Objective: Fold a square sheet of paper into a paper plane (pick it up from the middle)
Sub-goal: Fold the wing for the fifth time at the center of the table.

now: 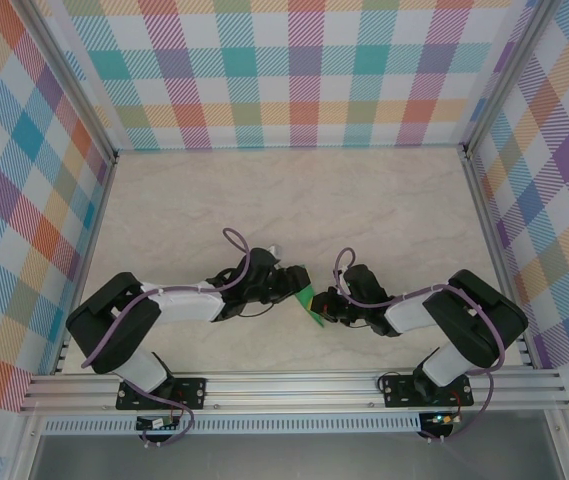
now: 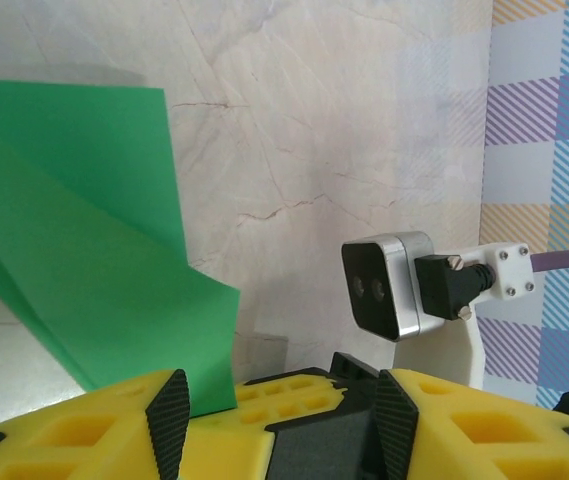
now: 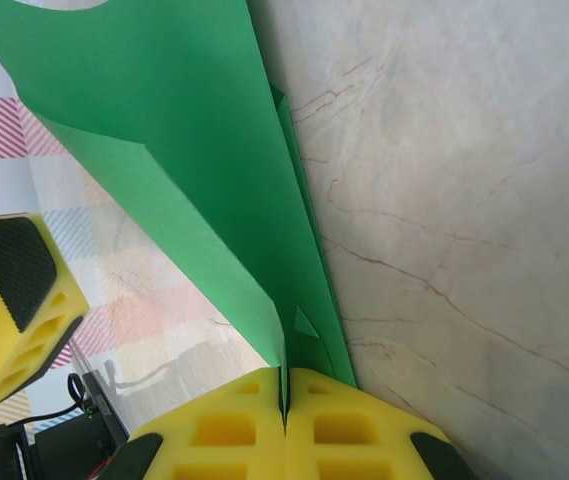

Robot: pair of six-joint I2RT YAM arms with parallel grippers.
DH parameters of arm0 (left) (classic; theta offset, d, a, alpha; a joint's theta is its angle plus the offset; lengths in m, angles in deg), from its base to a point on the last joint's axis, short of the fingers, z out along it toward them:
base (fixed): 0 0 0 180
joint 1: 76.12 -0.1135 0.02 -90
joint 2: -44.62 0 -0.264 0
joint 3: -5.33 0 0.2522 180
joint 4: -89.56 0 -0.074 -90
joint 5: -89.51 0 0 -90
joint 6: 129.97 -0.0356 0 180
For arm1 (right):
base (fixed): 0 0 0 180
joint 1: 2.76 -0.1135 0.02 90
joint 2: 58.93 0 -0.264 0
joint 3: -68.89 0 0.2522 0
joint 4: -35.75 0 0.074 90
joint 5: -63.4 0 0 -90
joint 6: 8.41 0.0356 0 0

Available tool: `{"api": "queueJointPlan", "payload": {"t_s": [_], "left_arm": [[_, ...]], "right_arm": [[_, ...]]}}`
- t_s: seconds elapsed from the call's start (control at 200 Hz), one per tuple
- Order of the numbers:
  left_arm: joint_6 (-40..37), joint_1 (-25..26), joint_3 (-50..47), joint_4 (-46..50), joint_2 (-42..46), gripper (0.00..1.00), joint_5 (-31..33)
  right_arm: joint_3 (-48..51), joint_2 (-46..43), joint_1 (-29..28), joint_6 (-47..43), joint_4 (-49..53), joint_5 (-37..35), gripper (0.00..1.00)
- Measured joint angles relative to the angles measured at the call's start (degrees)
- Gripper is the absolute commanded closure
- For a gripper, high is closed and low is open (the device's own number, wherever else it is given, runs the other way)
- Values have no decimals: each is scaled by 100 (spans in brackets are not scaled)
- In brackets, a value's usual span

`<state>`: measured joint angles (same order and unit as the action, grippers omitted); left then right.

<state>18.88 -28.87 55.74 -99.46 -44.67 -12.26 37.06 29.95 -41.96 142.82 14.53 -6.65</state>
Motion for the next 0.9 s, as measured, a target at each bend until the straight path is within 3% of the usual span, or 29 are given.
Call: {"api": "queueJointPlan", "payload": {"t_s": [0.9], "left_arm": [[-76,105,466,-455,-1213,48,-20]], "right_arm": [[111,44,22,435,-258,9,93]]}}
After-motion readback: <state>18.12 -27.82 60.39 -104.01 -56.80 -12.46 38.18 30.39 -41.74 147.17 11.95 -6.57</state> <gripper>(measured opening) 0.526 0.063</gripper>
